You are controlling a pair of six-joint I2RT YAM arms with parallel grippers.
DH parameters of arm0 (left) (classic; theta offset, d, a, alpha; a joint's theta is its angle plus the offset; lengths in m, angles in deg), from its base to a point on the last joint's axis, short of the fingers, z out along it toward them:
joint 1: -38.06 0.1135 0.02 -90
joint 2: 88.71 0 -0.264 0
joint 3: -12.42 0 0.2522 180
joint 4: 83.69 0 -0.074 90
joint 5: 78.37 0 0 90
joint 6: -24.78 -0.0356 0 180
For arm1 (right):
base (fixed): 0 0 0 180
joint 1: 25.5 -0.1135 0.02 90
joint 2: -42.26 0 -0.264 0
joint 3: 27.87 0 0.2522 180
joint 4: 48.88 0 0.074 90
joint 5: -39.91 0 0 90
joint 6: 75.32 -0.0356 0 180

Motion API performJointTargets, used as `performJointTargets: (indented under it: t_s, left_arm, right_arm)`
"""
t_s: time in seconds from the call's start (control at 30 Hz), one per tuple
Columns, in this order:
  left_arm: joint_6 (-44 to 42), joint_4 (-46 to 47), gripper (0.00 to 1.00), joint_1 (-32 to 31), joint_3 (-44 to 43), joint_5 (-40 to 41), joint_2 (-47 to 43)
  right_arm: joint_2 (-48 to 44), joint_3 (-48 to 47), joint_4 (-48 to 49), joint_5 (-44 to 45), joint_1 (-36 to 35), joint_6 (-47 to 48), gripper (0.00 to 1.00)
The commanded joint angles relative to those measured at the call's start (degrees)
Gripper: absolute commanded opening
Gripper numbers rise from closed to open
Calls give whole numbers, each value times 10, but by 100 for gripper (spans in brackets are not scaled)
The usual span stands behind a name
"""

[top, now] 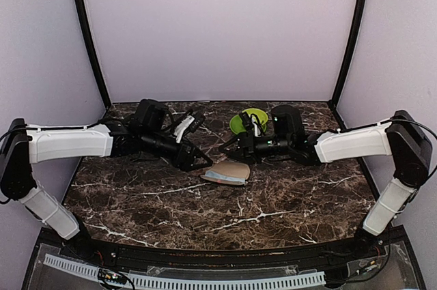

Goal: Organize the sunglasses
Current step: Fold the right temple of the sunglasses on the sunglasses.

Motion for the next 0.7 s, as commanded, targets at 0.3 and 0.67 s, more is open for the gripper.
performJointTargets:
  t_s: [0.3,0.67]
  left_arm:
    - [-37,-20,69,-28,-18,-39,-2]
    - [-58,-41,78,-28,32,-27,-79]
  right_arm:
    - [-2,-8,33,-1,-2,5,10]
    - [-2,-16,8,-3,9,21,9]
